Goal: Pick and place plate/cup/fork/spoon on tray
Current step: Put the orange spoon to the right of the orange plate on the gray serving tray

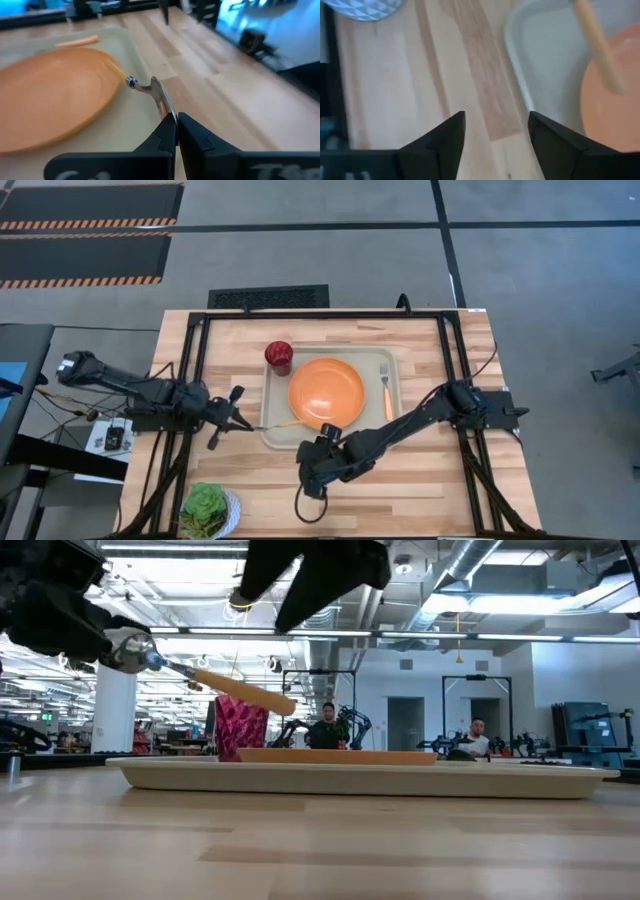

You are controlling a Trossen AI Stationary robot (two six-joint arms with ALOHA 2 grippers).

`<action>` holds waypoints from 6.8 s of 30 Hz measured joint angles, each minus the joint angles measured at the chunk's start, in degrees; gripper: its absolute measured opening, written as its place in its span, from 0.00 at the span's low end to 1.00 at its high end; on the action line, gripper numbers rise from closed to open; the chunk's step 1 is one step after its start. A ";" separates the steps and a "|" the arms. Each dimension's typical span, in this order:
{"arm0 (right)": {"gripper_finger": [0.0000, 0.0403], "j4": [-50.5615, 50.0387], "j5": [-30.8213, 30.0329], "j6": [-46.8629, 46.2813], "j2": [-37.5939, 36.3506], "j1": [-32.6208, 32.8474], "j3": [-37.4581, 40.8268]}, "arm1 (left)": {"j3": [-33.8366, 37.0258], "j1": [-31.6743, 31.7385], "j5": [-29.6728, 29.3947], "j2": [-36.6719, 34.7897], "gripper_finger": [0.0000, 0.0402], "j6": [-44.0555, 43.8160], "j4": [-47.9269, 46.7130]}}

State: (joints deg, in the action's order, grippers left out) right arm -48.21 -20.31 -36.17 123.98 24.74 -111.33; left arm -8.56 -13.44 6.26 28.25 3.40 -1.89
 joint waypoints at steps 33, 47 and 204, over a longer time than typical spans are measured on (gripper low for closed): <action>0.52 -5.33 24.30 8.11 -4.48 -12.21 -0.02 | -0.07 -23.88 -41.71 30.11 0.00 46.33 24.22; 0.59 0.37 28.02 18.56 -3.82 -17.06 -0.08 | -0.07 -24.58 -44.89 36.78 0.00 58.41 26.84; 0.16 -12.28 20.31 8.96 0.34 -14.61 0.00 | -9.88 -24.01 -42.59 22.11 0.27 16.33 8.93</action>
State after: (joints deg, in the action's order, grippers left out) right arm -60.49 0.00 -27.21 124.32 10.13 -111.33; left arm -18.44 -37.45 -36.33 50.36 19.73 7.05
